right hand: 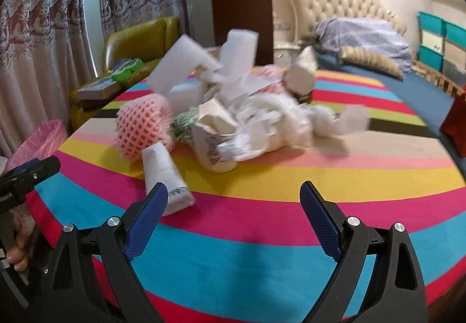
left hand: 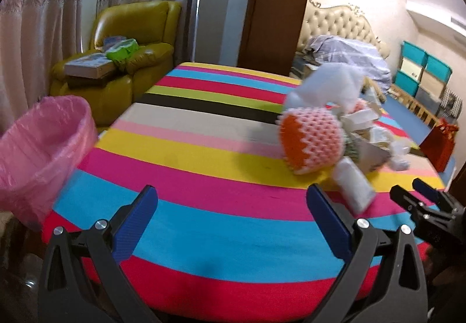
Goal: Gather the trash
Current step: 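Grasp the white paper packet with the right tool while the left tool grasps the foam-netted orange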
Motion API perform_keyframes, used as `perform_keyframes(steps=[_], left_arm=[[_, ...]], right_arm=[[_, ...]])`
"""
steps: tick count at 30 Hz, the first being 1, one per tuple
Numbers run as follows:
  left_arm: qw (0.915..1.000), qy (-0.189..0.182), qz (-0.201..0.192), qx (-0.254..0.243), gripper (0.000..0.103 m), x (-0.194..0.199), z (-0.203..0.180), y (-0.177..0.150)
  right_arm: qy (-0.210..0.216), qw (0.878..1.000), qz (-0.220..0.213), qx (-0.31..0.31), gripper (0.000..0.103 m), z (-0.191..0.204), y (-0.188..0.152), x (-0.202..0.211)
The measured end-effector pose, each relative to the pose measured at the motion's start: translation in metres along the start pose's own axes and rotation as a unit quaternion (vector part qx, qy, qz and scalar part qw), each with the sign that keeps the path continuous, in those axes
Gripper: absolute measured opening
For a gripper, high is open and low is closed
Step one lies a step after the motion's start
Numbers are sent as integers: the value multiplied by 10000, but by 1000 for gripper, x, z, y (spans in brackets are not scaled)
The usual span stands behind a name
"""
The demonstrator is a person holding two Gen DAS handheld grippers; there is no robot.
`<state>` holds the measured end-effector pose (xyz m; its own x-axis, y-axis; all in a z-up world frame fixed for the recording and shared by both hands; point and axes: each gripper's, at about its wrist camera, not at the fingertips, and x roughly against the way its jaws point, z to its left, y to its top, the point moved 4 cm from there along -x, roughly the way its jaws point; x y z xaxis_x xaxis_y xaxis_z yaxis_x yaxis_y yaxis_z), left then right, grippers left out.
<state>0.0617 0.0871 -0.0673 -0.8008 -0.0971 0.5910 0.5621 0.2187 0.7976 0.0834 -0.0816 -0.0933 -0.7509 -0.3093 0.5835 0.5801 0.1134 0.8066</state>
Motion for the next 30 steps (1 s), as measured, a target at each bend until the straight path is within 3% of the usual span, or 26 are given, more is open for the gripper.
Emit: perform_keyframes(steps=[7,11,17,19,23,30], left_arm=[[9993,150,112,-338,98,-13,15,-3],[9982,26,222,-559,98,-18,8,-7],[9975,9,356,-614,98,-25,6,-7],[9976,-28,394,-562,98,-25,5,-4],[9969,-208,467,-600,98,-31,-8,8],[9937,-687,595,-655,98,-60,-64,31]], right_arm=[[289,9987,424,59,86,24,1,-27],[258,9972,598,370,86,44,5,-40],[313,9938,815,691,66,59,10,-50],[363,9933,817,728,40,58,9,-50],[359,9961,515,621,37,46,9,-38],[18,9991,109,403,36,5,0,-4]])
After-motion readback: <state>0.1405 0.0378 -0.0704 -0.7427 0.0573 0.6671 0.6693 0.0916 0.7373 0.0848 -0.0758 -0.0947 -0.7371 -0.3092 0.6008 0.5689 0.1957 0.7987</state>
